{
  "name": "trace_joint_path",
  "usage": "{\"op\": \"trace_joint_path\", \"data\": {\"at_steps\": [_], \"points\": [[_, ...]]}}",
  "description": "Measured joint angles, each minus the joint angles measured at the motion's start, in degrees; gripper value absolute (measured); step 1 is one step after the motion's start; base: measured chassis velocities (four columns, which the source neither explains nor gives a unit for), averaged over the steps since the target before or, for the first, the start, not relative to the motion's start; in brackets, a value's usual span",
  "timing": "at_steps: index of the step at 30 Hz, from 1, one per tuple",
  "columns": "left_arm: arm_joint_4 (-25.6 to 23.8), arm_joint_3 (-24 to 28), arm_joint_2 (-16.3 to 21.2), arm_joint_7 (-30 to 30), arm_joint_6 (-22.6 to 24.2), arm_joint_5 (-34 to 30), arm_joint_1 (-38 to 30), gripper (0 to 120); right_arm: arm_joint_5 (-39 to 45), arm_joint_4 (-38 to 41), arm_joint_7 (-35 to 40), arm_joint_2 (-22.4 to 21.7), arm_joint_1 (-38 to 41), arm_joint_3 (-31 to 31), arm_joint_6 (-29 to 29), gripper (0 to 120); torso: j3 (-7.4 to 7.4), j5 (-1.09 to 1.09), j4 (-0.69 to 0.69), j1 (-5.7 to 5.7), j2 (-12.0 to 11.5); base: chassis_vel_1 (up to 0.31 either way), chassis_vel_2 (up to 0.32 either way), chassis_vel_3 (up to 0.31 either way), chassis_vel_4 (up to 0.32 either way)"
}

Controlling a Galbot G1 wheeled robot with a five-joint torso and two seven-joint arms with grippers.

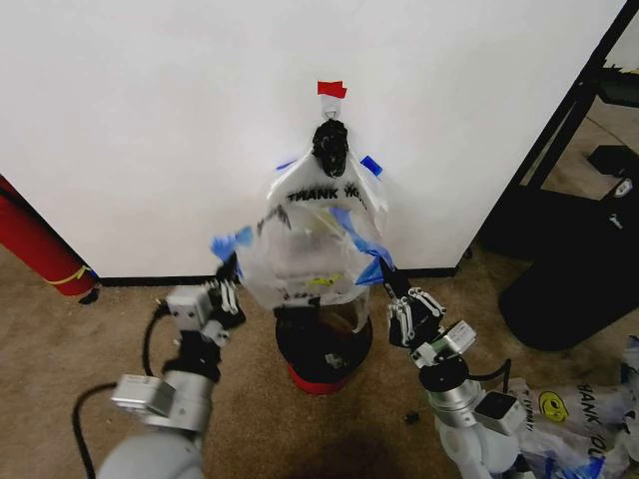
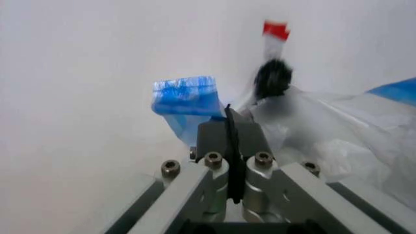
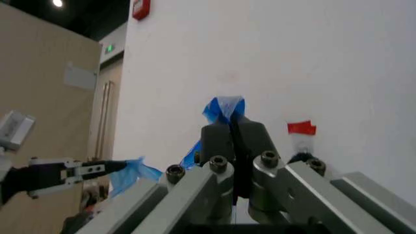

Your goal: Pick up the garbage bag from the wall and place it over the trash bin.

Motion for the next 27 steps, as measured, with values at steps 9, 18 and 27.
{"op": "trace_joint_path", "data": {"at_steps": [9, 18, 27], "points": [[0.01, -2.97, 2.75, 6.76, -5.02, 1.71, -1.34, 0, 4.80, 2.52, -1.79, 0.14, -1.17, -0.10, -0.30, 0, 0.00, 0.00, 0.00, 0.00, 0.00, 0.000, 0.000, 0.000, 0.000], [0.02, -4.66, 7.63, 2.94, -2.19, 1.97, -0.31, 0, 0.98, 2.88, 3.97, 0.20, -3.28, -1.37, -1.51, 0, 0.00, 0.01, 0.00, 0.00, 0.00, 0.000, 0.000, 0.000, 0.000], [0.02, -1.00, 3.33, 0.85, 2.71, -9.48, -4.65, 0, -2.38, 5.85, 6.85, -0.45, -3.05, 0.70, -1.79, 0, 0.00, 0.00, 0.00, 0.00, 0.00, 0.000, 0.000, 0.000, 0.000]]}}
